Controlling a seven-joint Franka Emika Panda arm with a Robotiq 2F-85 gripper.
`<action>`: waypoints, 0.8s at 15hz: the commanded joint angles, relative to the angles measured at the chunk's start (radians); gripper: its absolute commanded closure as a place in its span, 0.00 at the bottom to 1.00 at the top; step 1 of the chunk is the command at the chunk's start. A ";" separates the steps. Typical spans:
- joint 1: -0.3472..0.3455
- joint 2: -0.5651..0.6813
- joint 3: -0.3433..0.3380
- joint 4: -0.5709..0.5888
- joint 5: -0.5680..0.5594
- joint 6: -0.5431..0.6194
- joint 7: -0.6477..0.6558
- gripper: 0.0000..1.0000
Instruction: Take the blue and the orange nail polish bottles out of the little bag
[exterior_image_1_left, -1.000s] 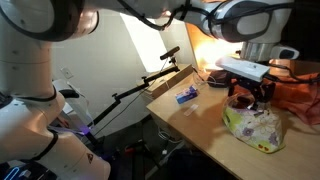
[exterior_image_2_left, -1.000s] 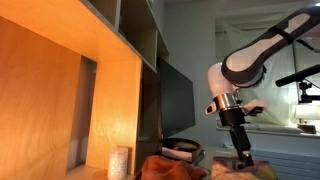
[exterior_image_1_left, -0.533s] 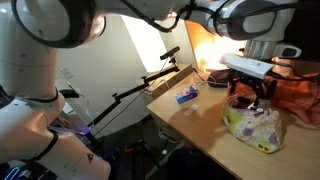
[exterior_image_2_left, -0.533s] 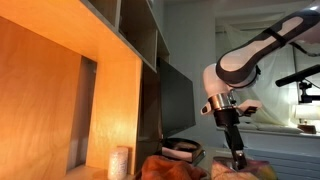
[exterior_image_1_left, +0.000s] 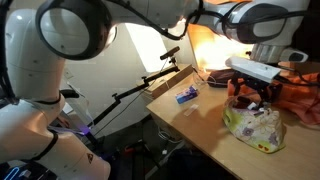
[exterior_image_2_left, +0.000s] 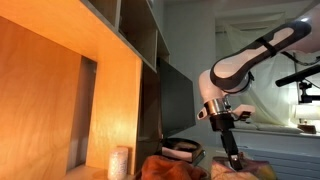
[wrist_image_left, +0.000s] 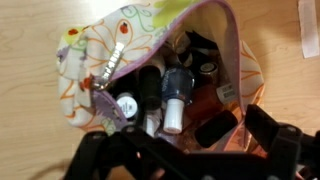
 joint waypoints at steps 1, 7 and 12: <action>0.006 0.064 -0.002 0.116 0.006 -0.071 0.032 0.00; 0.024 0.103 -0.018 0.182 -0.005 -0.078 0.106 0.00; 0.033 0.116 -0.027 0.214 -0.012 -0.089 0.165 0.00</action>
